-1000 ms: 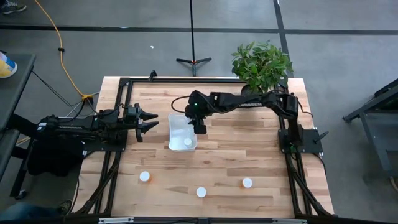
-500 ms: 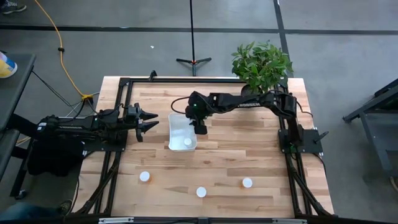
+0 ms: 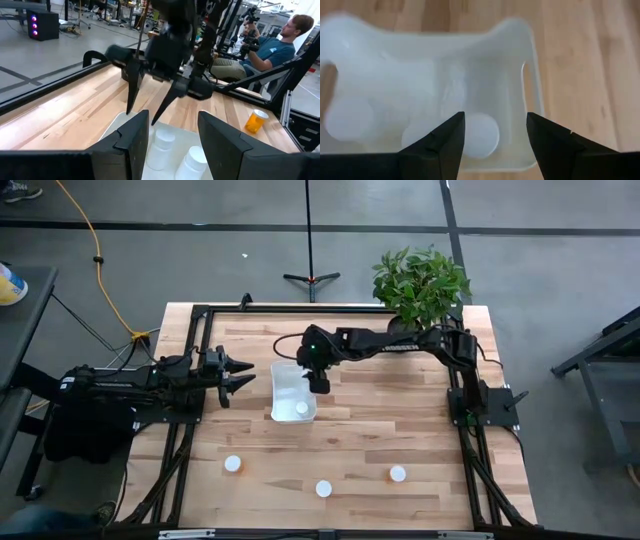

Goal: Pick and place pill bottles into a basket
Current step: Put the right orange pill bottle into the white bin

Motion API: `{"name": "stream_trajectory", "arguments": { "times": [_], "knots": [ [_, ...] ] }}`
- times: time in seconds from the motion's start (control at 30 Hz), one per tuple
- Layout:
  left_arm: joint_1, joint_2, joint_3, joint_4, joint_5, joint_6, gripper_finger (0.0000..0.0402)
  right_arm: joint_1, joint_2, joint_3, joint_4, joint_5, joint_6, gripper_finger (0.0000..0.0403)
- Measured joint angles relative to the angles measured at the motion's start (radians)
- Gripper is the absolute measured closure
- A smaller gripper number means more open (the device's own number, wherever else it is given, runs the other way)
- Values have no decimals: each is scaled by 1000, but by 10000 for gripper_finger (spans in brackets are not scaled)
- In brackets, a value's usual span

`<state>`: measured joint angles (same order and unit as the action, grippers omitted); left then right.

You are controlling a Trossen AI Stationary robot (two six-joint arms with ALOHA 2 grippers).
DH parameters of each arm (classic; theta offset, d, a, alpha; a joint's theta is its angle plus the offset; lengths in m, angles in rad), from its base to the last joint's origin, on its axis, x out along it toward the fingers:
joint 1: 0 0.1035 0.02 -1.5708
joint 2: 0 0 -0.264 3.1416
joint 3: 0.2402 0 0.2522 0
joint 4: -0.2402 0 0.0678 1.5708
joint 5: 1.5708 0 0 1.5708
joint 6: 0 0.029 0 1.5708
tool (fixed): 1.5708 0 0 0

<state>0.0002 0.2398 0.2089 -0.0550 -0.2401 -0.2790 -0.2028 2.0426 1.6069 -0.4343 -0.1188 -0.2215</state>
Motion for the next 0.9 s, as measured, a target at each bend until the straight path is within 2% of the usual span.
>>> {"name": "stream_trajectory", "arguments": {
  "times": [0.27, 0.47, 0.57, 0.73, 0.9],
  "knots": [
    [0, -3, 0, -68, 12, -39, 197, 0, 0, 151, -166, -64, 42, 220],
    [0, -30, -10, -64, 13, 16, 197, 0, 0, 299, -321, -98, 39, 243],
    [0, -66, -30, -66, 9, 19, 197, 2, -2, 381, -473, -127, 58, 255],
    [0, -136, -62, -62, -5, 19, 197, 37, -8, 470, -789, -118, 64, 265],
    [0, -186, -75, -82, -8, 20, 197, 116, -61, 483, -903, -105, 80, 266]
  ]
}}
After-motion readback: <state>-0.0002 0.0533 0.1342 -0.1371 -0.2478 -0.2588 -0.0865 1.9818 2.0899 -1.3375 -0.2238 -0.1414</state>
